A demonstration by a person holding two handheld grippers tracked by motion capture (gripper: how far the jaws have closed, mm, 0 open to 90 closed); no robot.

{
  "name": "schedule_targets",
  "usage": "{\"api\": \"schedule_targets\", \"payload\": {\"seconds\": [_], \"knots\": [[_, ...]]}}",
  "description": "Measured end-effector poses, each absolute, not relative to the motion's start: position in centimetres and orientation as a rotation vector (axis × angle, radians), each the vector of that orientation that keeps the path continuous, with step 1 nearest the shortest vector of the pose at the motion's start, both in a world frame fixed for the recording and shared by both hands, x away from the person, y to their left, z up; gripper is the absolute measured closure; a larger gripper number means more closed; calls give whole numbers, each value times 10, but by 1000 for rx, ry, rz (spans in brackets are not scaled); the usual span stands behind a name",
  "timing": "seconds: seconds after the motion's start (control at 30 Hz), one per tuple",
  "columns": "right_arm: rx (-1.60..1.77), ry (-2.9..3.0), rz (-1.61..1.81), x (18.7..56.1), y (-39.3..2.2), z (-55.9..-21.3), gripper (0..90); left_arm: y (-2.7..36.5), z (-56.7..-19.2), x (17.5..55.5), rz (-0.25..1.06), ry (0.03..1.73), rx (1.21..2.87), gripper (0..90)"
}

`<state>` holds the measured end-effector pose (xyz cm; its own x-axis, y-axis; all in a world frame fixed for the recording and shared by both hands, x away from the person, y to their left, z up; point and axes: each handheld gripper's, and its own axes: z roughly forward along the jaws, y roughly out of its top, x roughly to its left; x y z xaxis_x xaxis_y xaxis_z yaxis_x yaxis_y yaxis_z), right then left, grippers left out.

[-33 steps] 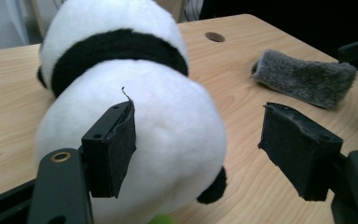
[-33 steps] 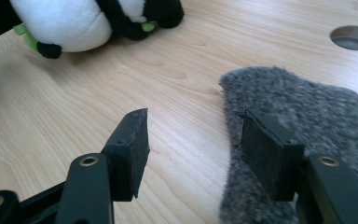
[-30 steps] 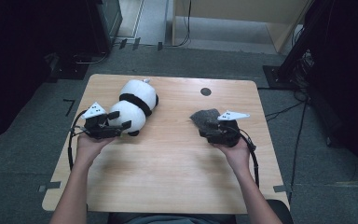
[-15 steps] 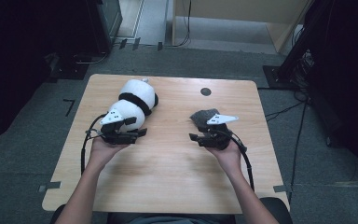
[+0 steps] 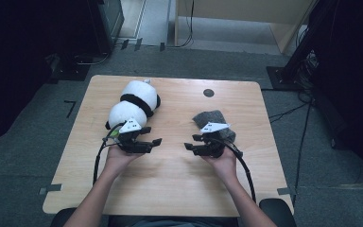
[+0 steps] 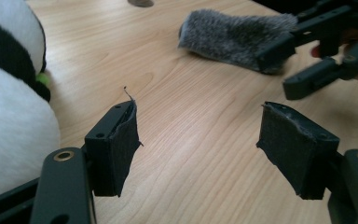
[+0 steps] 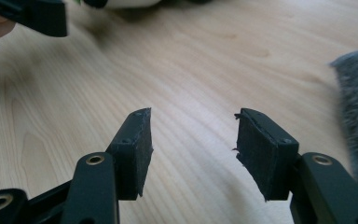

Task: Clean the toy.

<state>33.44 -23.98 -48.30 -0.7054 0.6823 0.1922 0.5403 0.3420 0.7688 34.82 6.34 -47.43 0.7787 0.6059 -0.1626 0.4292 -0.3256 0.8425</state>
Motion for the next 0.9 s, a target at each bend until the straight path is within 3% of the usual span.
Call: {"api": "schedule_targets", "payload": {"seconds": [0.9], "knots": [[1173,2395,1179,346,-233,-517,449,35,-516,352,210,781,2171,289]]}}
